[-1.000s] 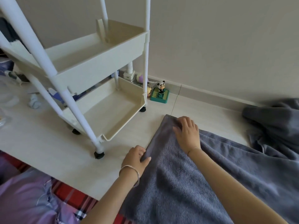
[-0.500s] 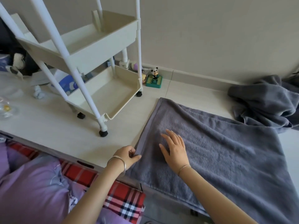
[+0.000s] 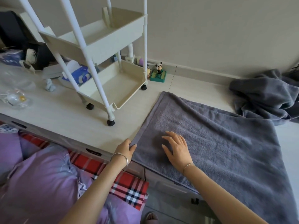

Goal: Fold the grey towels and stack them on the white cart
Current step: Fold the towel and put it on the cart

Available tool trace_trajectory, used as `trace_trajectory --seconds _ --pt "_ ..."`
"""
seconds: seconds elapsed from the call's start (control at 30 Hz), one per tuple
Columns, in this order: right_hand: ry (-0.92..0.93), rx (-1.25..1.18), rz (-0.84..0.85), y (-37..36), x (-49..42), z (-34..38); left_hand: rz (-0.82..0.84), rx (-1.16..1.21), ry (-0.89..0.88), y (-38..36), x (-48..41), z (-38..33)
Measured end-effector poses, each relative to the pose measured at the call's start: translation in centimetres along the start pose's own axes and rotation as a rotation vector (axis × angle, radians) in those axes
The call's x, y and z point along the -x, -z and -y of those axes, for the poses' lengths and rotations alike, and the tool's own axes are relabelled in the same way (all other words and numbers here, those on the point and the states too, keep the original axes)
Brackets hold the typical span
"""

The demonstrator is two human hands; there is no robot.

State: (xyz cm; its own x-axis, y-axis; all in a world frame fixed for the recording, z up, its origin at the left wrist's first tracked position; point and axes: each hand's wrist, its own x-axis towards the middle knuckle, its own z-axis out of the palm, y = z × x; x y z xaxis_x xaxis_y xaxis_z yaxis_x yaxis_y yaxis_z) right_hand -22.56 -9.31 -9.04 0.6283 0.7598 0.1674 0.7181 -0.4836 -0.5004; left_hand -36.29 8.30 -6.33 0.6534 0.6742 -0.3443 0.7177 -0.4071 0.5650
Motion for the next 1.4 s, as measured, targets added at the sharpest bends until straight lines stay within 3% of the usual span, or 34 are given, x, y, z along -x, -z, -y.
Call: trace_trajectory --seconds 0.17,0.23,0.33,0.43,0.53,0.63,0.8,0.9,1.07,1.27,1.4 --pt "-0.064 -0.025 0.011 1.3 -0.2 -1.1 -0.158 -0.456 -0.058 -0.4 -0.3 -3.7" --pt "-0.093 -0.015 0.013 1.9 -0.3 -2.1 -0.221 -0.401 -0.225 -1.7 -0.8 -5.8" --pt "-0.116 0.037 0.074 2.3 -0.4 -3.2 -0.08 -0.414 -0.416 -4.5 -1.6 -9.2" --pt "-0.104 0.089 0.168 2.1 0.0 -4.4 0.07 -0.458 -0.414 -8.0 -1.8 -10.6" --pt "-0.101 0.164 0.17 3.0 0.1 -6.6 0.046 -0.528 -0.387 -9.4 -2.0 -9.9" --pt "-0.209 0.2 0.14 5.4 -0.1 -9.4 0.06 -0.557 -0.383 -9.4 -2.2 -9.5" --pt "-0.183 0.161 -0.058 11.7 -1.3 -14.2 -0.062 -0.541 -0.382 -8.5 -4.0 -13.2" --pt "-0.256 0.196 -0.123 16.1 -2.7 -18.3 -0.122 -0.426 -0.554 -9.0 -6.3 -17.9" --pt "-0.419 0.243 0.091 21.0 -4.4 -23.8 0.07 -0.413 -0.819 -13.0 -10.0 -26.4" --pt "-0.344 0.327 0.319 21.7 -5.6 -26.9 0.164 -0.537 -0.783 -17.9 -12.8 -30.1" --pt "-0.326 0.261 0.486 22.8 -6.0 -28.3 0.077 -0.312 -0.764 -18.7 -13.6 -30.8"
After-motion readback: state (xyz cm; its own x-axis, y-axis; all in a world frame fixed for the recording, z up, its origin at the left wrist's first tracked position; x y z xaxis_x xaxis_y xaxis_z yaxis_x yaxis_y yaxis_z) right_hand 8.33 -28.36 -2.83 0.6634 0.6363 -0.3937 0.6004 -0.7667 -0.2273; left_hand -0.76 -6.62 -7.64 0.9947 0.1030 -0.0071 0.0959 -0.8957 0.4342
